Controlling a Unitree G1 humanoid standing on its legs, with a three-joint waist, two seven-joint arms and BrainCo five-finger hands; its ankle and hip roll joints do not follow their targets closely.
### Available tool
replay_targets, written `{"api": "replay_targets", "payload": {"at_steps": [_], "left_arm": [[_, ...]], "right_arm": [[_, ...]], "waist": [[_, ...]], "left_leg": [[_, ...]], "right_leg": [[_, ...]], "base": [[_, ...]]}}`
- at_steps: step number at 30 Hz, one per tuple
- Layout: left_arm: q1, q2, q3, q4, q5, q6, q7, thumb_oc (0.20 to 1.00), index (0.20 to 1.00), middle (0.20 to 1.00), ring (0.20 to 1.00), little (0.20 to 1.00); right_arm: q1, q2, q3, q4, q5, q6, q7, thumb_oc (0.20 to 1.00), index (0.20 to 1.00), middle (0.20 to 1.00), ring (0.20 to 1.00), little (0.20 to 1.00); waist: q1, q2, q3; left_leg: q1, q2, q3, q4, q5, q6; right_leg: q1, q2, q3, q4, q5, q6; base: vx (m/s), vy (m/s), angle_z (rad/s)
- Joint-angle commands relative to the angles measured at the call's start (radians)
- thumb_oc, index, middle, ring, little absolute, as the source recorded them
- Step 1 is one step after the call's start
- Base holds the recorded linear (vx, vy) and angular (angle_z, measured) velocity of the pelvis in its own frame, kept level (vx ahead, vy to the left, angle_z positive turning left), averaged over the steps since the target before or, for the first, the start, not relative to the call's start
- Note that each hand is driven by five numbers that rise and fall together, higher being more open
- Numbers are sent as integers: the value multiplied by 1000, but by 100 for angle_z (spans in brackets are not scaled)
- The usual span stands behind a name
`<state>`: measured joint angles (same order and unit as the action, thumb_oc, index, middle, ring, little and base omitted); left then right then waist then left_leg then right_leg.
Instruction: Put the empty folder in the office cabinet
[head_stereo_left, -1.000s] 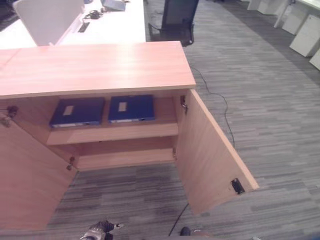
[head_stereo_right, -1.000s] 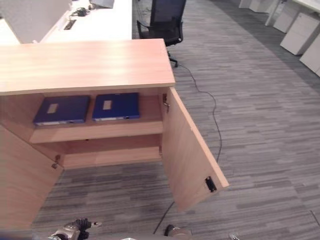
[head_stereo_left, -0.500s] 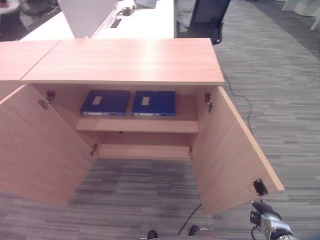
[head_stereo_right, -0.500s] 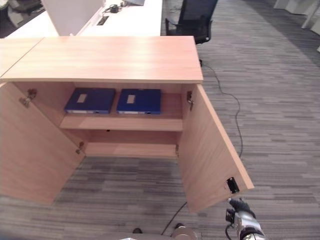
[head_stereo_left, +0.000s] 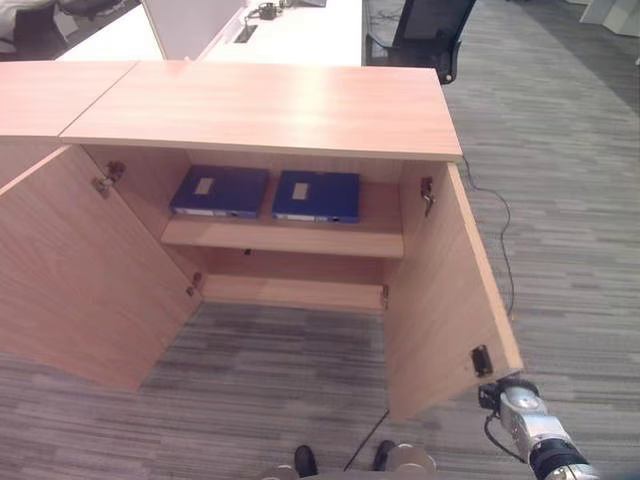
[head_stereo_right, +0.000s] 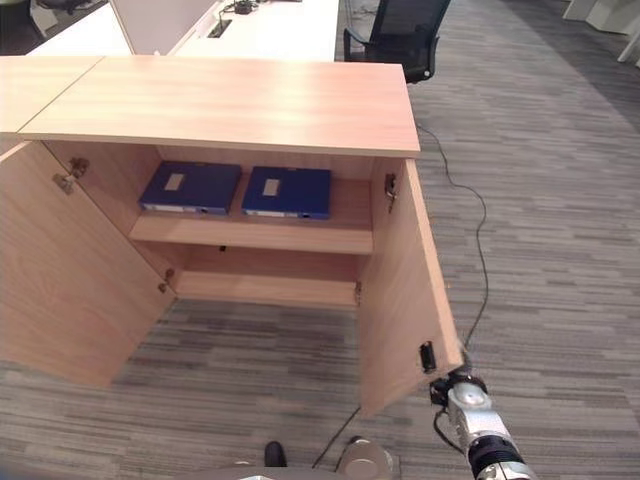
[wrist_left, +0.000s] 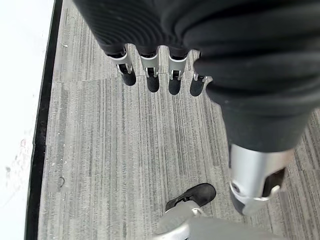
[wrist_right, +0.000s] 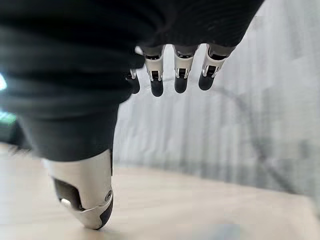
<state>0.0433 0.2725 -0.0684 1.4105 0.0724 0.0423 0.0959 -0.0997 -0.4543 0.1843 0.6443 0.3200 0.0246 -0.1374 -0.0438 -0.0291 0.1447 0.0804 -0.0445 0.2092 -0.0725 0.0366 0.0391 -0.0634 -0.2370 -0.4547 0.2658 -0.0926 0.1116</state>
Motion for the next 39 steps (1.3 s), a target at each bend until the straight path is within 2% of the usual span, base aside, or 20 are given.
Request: {"api": "replay_targets", "payload": {"at_steps": [1, 6, 11, 16, 20, 21, 22, 24, 25, 26, 27, 29, 30, 33, 39], "left_arm": [[-8, 2, 32, 11, 42, 2, -3, 1000, 1000, 1000, 1000, 1000], [-17, 4, 33, -9, 34, -4, -8, 1000, 1000, 1000, 1000, 1000], [-5, 9, 29, 0, 47, -1, -10, 1000, 1000, 1000, 1000, 1000], [23, 20, 40, 18, 59, 1, -13, 1000, 1000, 1000, 1000, 1000], [23, 25, 43, 15, 60, -3, -13, 1000, 1000, 1000, 1000, 1000], [20, 22, 43, 4, 51, -8, -7, 1000, 1000, 1000, 1000, 1000], [16, 20, 41, -1, 44, -9, -2, 1000, 1000, 1000, 1000, 1000], [2, 17, 32, -12, 35, -16, 14, 1000, 1000, 1000, 1000, 1000], [2, 17, 33, -12, 35, -16, 14, 1000, 1000, 1000, 1000, 1000], [-9, 12, -4, -15, 47, -26, 17, 1000, 1000, 1000, 1000, 1000], [-9, 12, -4, -15, 47, -26, 17, 1000, 1000, 1000, 1000, 1000], [-11, 14, -29, -19, 56, -31, 16, 1000, 1000, 1000, 1000, 1000], [-22, 17, -54, -20, 70, -33, 11, 1000, 1000, 1000, 1000, 1000], [-23, 12, -74, -19, 89, -34, 9, 1000, 1000, 1000, 1000, 1000], [-10, -1, -73, -8, 47, -33, 4, 1000, 1000, 1000, 1000, 1000]], "right_arm": [[-99, 74, 73, -77, -20, -89, 86, 1000, 1000, 1000, 1000, 1000], [-149, 129, 249, -217, 46, -106, 182, 1000, 1000, 1000, 1000, 1000], [-186, 177, 337, -245, 64, -110, 206, 1000, 1000, 1000, 1000, 1000], [-208, 195, 389, -238, 33, -104, 216, 1000, 1000, 1000, 1000, 1000], [-204, 195, 402, -231, 16, -106, 220, 1000, 1000, 1000, 1000, 1000], [-200, 195, 402, -214, 4, -108, 221, 1000, 1000, 1000, 1000, 1000], [-201, 192, 401, -210, -6, -108, 218, 1000, 1000, 1000, 1000, 1000], [-196, 177, 385, -210, -29, -111, 215, 1000, 1000, 1000, 1000, 1000], [-196, 177, 385, -210, -29, -111, 215, 1000, 1000, 1000, 1000, 1000], [-158, 145, 340, -216, -46, -108, 202, 1000, 1000, 1000, 1000, 1000], [-158, 145, 340, -216, -46, -108, 202, 1000, 1000, 1000, 1000, 1000], [-132, 115, 296, -225, -47, -99, 189, 1000, 1000, 1000, 1000, 1000], [-105, 89, 252, -220, -59, -90, 177, 1000, 1000, 1000, 1000, 1000], [-100, 79, 224, -195, -84, -86, 162, 1000, 1000, 1000, 1000, 1000], [-93, 70, 179, -61, -126, -46, 132, 1000, 1000, 1000, 1000, 1000]], "waist": [[39, -47, -11], [72, -56, -4], [100, -58, -2], [125, -57, -9], [131, -53, -10], [126, -50, -3], [122, -42, 3], [108, -16, 21], [107, -18, 18], [79, 11, 10], [80, 10, 8], [59, 16, 4], [39, 10, 0], [36, 7, -22], [44, 14, -55]], "left_leg": [[43, -76, 6, -15, -157, 24], [34, -77, -6, -15, -144, 22], [14, -70, -30, -15, -132, 14], [3, -71, -49, -15, -126, 15], [-2, -76, -62, -15, -123, 16], [-8, -85, -77, -15, -102, 24], [-8, -84, -90, -15, -97, 27], [-13, -76, -127, -15, -85, 30], [-17, -78, -127, -15, -83, 30], [-14, -68, -200, -15, -84, 25], [-16, -68, -199, -15, -83, 25], [-13, -73, -257, -15, -80, 22], [-11, -88, -311, -15, -82, 15], [-23, -94, -347, -15, -86, 8], [-43, -55, -402, -15, -88, -27]], "right_leg": [[-110, -10, 24, -323, 382, 110], [-105, -24, -3, -327, 388, 114], [-94, -36, -31, -335, 393, 120], [-89, -45, -51, -337, 398, 124], [-88, -53, -42, -330, 389, 126], [-106, -74, -17, -290, 383, 108], [-120, -81, 14, -249, 381, 107], [-153, -77, 125, -164, 352, 99], [-157, -79, 125, -164, 353, 99], [-161, 5, 321, -128, 236, 63], [-163, 5, 322, -129, 238, 63], [-174, 63, 430, -143, 200, 55], [-177, 103, 492, -173, 185, 60], [-151, 105, 495, -206, 194, 60], [-101, 125, 426, -267, 176, 36]], "base": [[0, 0, 0], [-8, -2, 4], [-20, -29, 31], [-3, -8, 34], [-26, 3, 13], [-77, 15, 8], [-104, 27, 31], [-57, 19, 49], [30, 1, 76], [50, -2, 68], [91, -21, 92], [100, -72, 87], [104, -83, 115], [128, -136, 129], [154, -193, 45]]}}
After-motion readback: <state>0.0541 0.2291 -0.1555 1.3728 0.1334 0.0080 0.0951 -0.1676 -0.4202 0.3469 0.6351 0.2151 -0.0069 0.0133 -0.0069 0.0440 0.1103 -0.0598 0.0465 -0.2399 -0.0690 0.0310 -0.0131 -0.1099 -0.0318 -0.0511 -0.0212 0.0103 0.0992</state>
